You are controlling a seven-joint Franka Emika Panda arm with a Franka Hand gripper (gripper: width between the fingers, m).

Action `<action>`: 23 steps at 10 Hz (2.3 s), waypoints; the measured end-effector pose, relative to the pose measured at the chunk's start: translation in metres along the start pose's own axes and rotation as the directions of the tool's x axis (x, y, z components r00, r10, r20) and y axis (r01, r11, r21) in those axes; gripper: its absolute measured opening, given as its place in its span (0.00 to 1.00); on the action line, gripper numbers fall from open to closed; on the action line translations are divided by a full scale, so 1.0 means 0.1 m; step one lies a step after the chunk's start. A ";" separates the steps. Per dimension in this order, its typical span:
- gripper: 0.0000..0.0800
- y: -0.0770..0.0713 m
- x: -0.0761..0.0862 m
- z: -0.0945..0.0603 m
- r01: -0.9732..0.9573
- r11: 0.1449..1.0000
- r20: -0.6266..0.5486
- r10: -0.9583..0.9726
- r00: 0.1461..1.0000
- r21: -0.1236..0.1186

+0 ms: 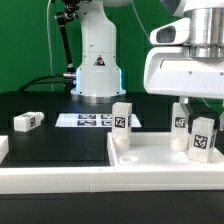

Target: Assemble square table

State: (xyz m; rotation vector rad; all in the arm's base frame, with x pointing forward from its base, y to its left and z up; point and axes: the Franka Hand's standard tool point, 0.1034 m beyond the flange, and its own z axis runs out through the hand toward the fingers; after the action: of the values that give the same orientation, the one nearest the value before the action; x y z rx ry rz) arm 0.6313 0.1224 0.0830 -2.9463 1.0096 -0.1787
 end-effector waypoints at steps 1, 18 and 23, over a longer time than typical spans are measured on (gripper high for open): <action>0.36 0.00 0.00 0.00 0.000 1.000 0.000 0.000 1.000 0.000; 0.36 0.05 -0.03 0.00 -0.939 0.344 0.022 0.939 0.344 0.017; 0.46 0.04 -0.04 0.02 -0.950 0.312 0.036 0.949 0.312 0.013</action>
Offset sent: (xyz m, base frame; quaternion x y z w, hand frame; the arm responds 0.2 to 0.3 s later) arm 0.0000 0.0000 0.0000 0.0000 0.0000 0.0000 1.0000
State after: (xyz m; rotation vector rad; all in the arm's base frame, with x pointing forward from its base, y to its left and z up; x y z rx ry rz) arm 0.6256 0.1217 0.0808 -1.7413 2.4651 -0.1051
